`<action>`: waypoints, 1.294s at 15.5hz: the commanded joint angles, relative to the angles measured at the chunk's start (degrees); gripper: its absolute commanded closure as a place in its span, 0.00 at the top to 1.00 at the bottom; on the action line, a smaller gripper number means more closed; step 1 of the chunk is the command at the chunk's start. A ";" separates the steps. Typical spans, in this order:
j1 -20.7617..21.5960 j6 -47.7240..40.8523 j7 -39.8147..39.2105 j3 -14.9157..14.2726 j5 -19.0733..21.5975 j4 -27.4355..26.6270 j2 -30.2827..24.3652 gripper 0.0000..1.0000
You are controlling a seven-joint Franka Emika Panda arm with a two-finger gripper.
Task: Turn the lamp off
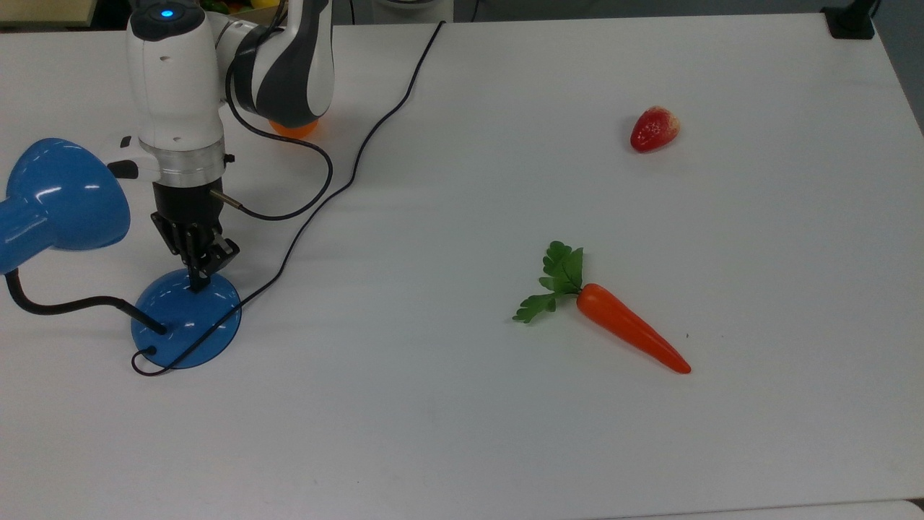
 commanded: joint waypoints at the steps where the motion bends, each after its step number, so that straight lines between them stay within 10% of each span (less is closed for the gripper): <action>1: 0.57 0.61 0.98 -0.28 -0.92 -4.23 -0.25 0.05; 14: -1.27 -13.34 -2.53 0.15 -0.75 -4.59 -8.68 0.05; 20: -8.38 -30.13 -7.71 8.93 -1.01 -4.94 -17.46 0.12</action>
